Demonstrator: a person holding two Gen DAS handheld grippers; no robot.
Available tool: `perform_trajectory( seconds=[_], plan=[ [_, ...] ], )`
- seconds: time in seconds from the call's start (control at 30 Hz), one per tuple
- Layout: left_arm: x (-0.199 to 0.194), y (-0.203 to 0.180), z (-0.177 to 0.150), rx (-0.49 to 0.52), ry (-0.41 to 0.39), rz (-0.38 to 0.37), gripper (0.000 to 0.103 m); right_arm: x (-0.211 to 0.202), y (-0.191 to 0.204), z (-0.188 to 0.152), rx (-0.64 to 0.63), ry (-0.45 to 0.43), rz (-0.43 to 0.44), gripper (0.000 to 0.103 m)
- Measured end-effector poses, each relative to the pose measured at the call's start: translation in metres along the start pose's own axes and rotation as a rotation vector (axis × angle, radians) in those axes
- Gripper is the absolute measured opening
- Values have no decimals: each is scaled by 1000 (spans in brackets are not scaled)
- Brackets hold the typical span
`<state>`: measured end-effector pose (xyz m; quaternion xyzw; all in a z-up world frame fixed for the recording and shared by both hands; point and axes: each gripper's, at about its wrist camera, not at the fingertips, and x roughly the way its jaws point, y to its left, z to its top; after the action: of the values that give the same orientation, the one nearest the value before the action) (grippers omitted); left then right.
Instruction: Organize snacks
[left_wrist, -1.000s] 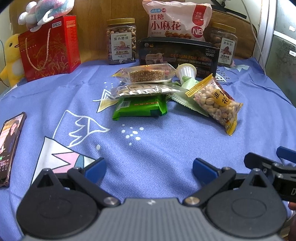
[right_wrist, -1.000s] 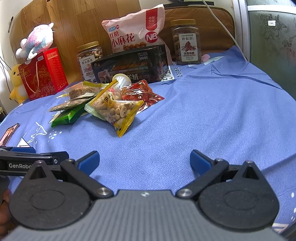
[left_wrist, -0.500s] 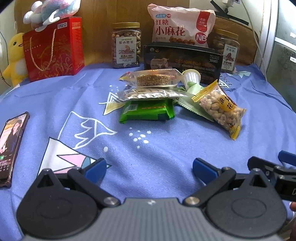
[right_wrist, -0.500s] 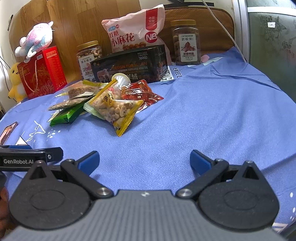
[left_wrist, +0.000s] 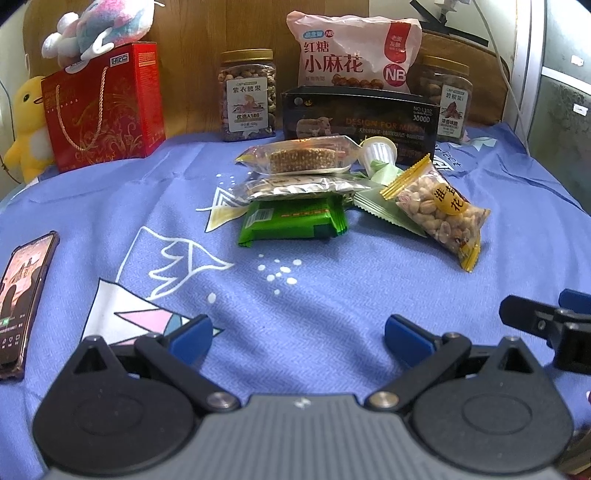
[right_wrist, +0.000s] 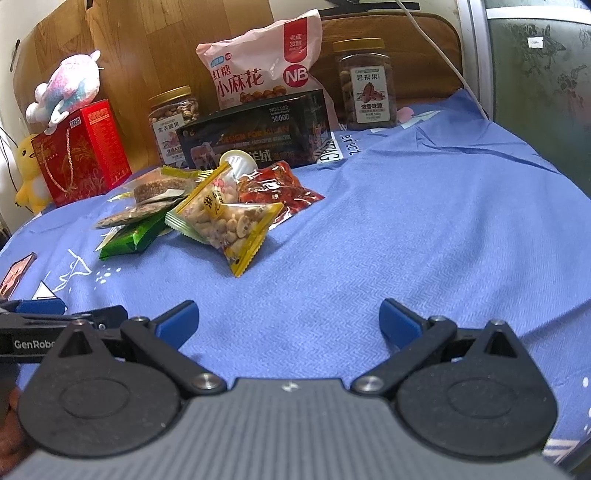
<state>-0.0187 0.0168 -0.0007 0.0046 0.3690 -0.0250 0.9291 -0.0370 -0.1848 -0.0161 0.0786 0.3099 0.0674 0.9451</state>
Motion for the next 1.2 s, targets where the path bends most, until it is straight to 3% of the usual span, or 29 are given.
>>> perform_trajectory(
  seconds=[1.2],
  plan=[
    [0,-2,0,9,10,-15,103,0,0,1,-3,2,-1,103]
  ],
)
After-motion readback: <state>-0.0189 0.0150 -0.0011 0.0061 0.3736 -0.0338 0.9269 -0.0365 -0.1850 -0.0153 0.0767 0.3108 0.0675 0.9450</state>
